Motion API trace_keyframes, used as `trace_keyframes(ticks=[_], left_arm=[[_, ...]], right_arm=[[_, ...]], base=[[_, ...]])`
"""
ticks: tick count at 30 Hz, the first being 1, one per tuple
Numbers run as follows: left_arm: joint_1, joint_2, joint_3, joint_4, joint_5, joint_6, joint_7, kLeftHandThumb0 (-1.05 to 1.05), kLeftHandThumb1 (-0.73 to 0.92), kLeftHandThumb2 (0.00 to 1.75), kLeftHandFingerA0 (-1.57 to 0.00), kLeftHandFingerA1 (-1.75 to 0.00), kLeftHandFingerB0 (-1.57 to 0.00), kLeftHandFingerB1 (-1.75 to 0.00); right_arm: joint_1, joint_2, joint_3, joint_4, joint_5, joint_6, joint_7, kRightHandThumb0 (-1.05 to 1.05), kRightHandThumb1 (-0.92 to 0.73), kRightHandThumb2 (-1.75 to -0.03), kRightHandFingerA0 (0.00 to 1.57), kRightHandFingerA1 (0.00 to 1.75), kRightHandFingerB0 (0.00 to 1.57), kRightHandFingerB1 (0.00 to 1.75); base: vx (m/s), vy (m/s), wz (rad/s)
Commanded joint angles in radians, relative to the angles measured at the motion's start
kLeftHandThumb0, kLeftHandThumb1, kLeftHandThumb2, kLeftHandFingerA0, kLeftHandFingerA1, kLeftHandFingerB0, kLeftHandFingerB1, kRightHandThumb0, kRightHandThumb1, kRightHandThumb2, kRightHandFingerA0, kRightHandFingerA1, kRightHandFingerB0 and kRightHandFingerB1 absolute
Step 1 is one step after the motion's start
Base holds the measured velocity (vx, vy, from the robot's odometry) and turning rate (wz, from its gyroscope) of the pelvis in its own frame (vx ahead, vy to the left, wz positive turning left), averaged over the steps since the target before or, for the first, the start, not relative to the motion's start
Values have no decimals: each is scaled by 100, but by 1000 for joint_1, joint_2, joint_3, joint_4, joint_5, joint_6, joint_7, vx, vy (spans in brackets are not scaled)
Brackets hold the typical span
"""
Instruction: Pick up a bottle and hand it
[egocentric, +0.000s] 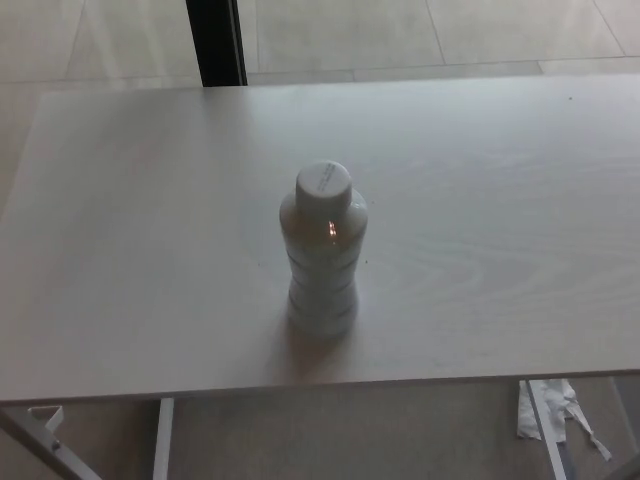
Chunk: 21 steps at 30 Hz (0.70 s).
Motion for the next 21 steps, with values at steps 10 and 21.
trace_keyframes(ticks=[10, 21], left_arm=[[-272, 145, 229, -384, -150, 265, 148, -91, 54, 94, -36, -76, -8, -54], [-535, 125, -171, -644, -181, 335, -42, -82, 64, 60, -24, -44, -20, -31]], right_arm=[[-41, -40, -141, -1, 135, -100, 27, -104, -38, -116, 157, 170, 39, 116], [-53, -41, -142, 9, 147, -96, 28, -104, -36, -116, 157, 172, 42, 117]], base=[[0, 0, 0], [0, 0, 0]])
